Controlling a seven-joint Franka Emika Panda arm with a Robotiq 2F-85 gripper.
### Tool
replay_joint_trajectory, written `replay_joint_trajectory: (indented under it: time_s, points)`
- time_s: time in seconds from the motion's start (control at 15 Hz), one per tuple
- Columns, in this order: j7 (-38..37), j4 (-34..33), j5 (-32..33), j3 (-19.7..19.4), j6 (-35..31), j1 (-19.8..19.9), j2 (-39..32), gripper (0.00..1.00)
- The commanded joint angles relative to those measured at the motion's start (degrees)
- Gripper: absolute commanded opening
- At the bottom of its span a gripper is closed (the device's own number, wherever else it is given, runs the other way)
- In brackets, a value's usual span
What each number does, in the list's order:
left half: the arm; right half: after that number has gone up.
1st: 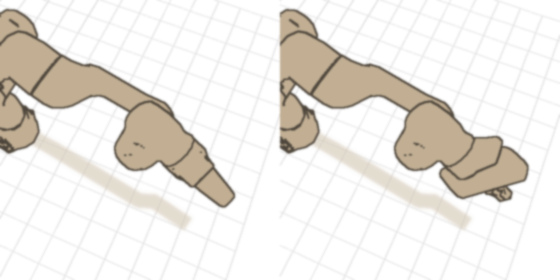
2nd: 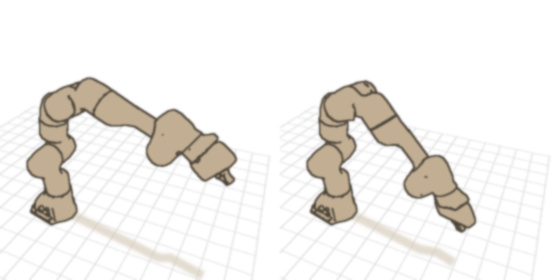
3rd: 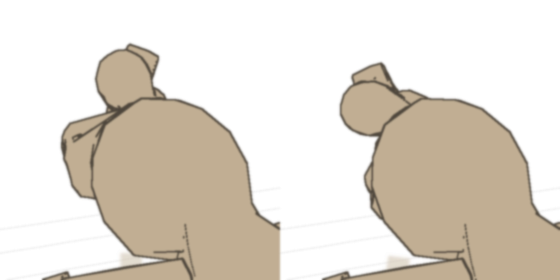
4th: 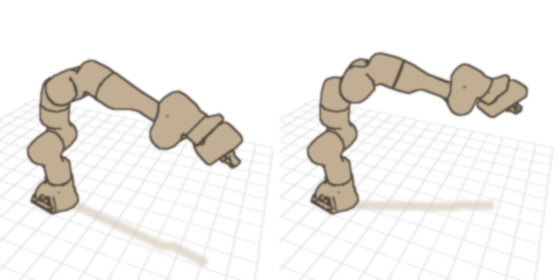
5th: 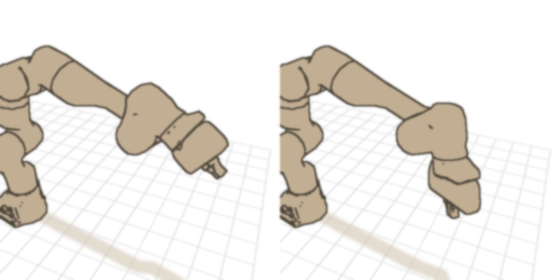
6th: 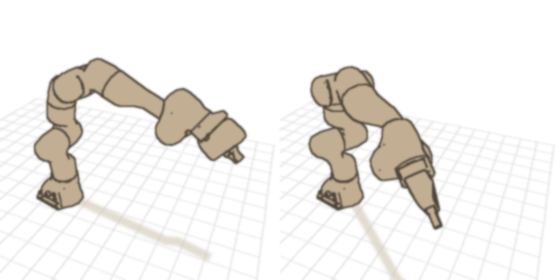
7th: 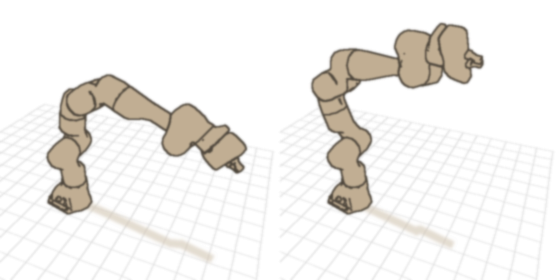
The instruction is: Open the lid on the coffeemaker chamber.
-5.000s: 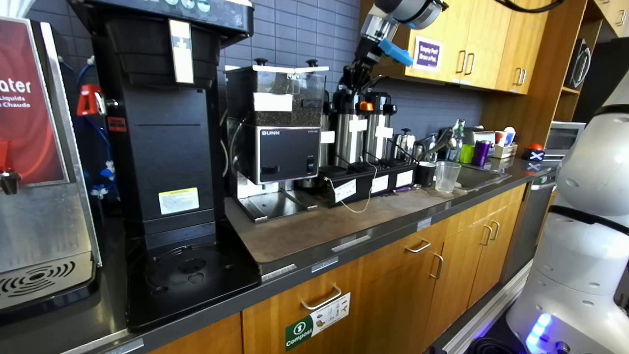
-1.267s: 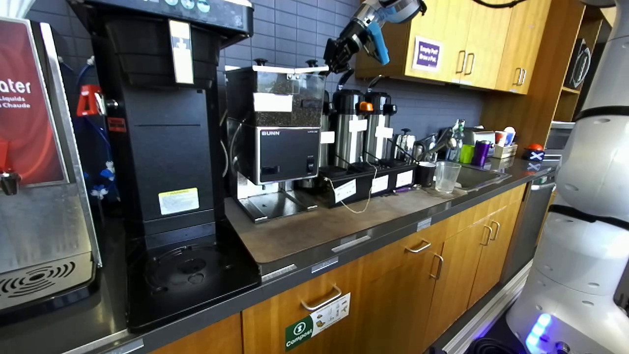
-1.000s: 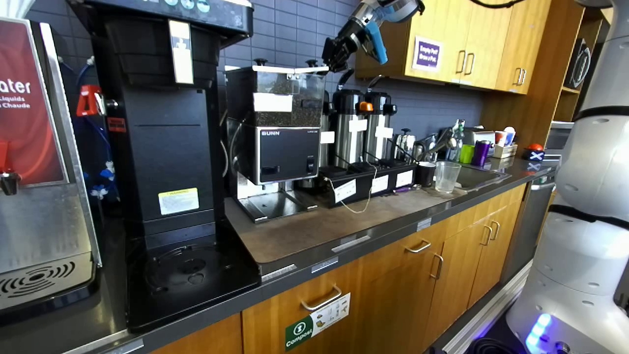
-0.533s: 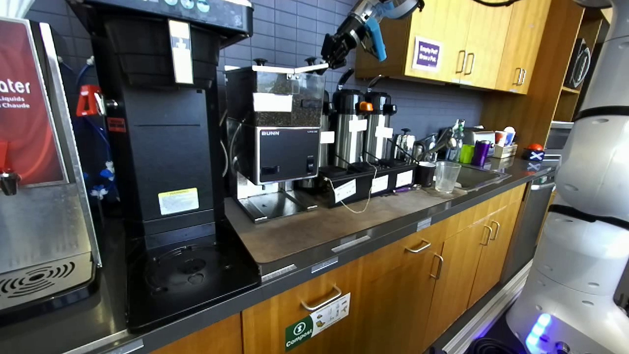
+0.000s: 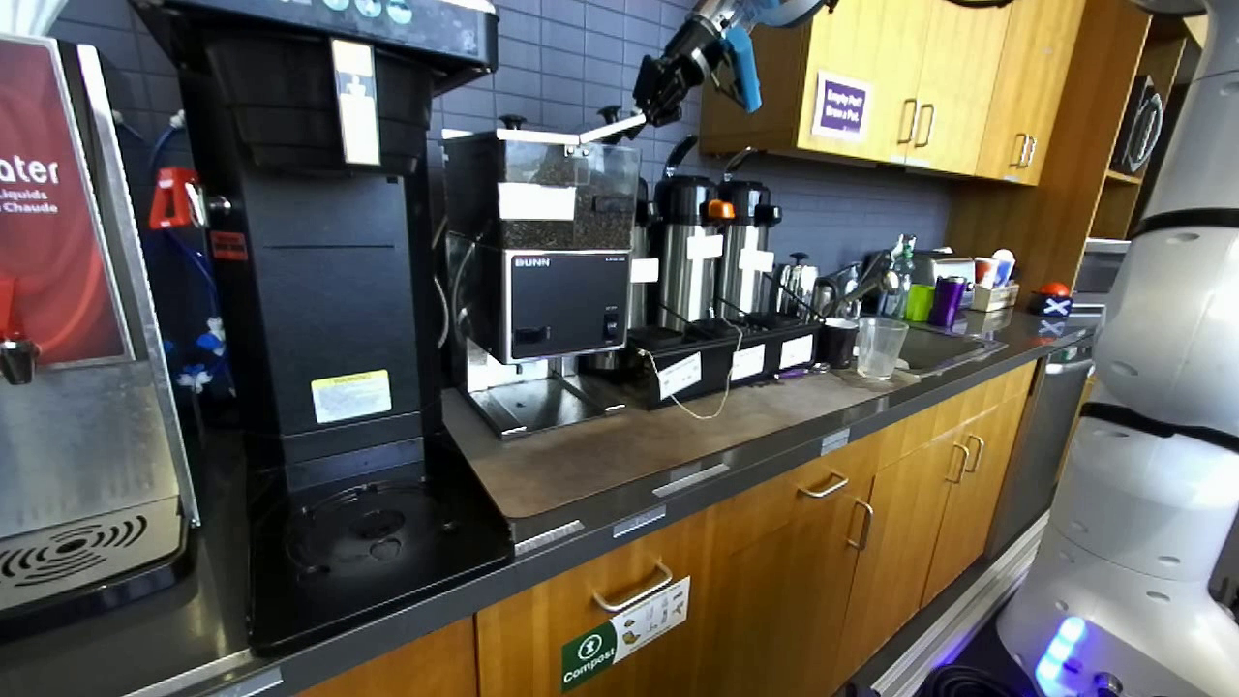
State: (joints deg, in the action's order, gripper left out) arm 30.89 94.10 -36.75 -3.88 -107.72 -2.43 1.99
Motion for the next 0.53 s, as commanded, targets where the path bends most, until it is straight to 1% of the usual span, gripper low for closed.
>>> replay_joint_trajectory:
  time_s: [0.0,0.47]
  points:
    - [1.56,-0.42,-1.80,1.37,2.22,0.43,1.20,0.00]
    - [3.64,-0.23,-2.12,1.86,3.54,-0.09,2.62,0.00]
